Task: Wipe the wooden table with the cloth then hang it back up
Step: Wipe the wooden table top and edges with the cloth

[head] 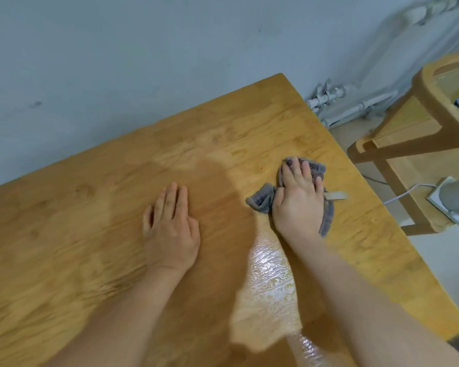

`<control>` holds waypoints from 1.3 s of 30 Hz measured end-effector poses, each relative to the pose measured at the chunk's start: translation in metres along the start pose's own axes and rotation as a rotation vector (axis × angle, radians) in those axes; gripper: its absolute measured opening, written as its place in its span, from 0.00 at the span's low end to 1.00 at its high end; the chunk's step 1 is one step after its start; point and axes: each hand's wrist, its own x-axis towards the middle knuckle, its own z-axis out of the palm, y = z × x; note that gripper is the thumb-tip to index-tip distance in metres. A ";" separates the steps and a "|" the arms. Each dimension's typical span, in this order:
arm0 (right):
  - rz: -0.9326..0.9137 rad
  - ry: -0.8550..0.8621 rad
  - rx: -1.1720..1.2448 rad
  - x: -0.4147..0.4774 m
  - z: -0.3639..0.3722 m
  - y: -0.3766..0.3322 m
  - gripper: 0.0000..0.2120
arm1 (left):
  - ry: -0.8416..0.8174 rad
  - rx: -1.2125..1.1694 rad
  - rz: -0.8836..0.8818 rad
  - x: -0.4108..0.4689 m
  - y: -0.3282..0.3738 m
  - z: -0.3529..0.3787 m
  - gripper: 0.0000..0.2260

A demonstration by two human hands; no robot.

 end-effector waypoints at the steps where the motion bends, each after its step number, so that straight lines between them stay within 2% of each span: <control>1: -0.090 -0.020 0.014 -0.002 0.009 -0.025 0.27 | 0.009 -0.001 -0.010 0.001 0.000 0.002 0.26; 4: -0.391 -0.112 0.050 -0.012 0.031 -0.085 0.27 | 0.015 -0.011 0.025 -0.002 -0.002 0.006 0.27; 7: -0.518 -0.164 0.077 -0.006 0.029 -0.082 0.27 | 0.035 -0.020 0.018 -0.001 -0.005 0.006 0.27; 9: -0.437 -0.101 0.081 0.007 0.021 -0.047 0.28 | 0.034 -0.023 0.020 -0.001 -0.003 0.007 0.27; 11: -0.222 -0.063 0.057 0.022 0.010 -0.017 0.28 | 0.027 -0.022 0.024 -0.001 -0.003 0.008 0.26; 13: -0.031 -0.019 0.024 0.029 0.008 -0.019 0.27 | 0.028 -0.027 0.018 0.000 -0.003 0.007 0.26; 14: 0.004 -0.006 0.022 0.030 0.012 -0.033 0.28 | 0.031 -0.032 0.018 0.000 -0.003 0.007 0.26; 15: -0.025 -0.022 0.035 0.029 0.019 -0.052 0.28 | 0.031 -0.038 0.018 0.001 -0.003 0.007 0.26; 19: -0.434 -0.152 0.059 0.014 0.041 -0.120 0.28 | 0.048 -0.060 0.019 0.001 -0.004 0.008 0.27; 22: -0.523 -0.188 0.094 0.010 0.029 -0.090 0.28 | 0.053 -0.062 0.021 0.000 -0.005 0.008 0.27; 24: -0.448 -0.166 0.064 0.008 0.014 -0.039 0.28 | 0.047 -0.058 0.023 0.001 -0.004 0.008 0.26; 26: -0.246 -0.120 -0.005 0.015 -0.002 0.005 0.30 | 0.033 -0.052 0.019 0.001 -0.004 0.008 0.26; 28: -0.018 -0.064 -0.039 0.032 -0.006 0.011 0.31 | 0.032 -0.048 0.018 0.001 -0.004 0.008 0.26; 30: 0.083 -0.037 -0.050 0.049 0.005 -0.018 0.30 | 0.034 -0.054 0.012 0.003 -0.003 0.007 0.26; 32: -0.046 -0.056 -0.021 0.052 0.021 -0.059 0.31 | 0.033 -0.052 0.008 0.004 -0.004 0.007 0.27; 35: -0.362 -0.158 0.077 0.015 0.038 -0.111 0.27 | 0.027 -0.049 0.009 0.002 -0.004 0.008 0.27; 37: -0.442 -0.218 0.146 -0.018 0.030 -0.110 0.26 | 0.023 -0.050 0.007 0.001 -0.004 0.007 0.27; 39: -0.460 -0.221 0.128 -0.034 0.019 -0.070 0.24 | 0.018 -0.028 0.020 0.003 -0.004 0.005 0.28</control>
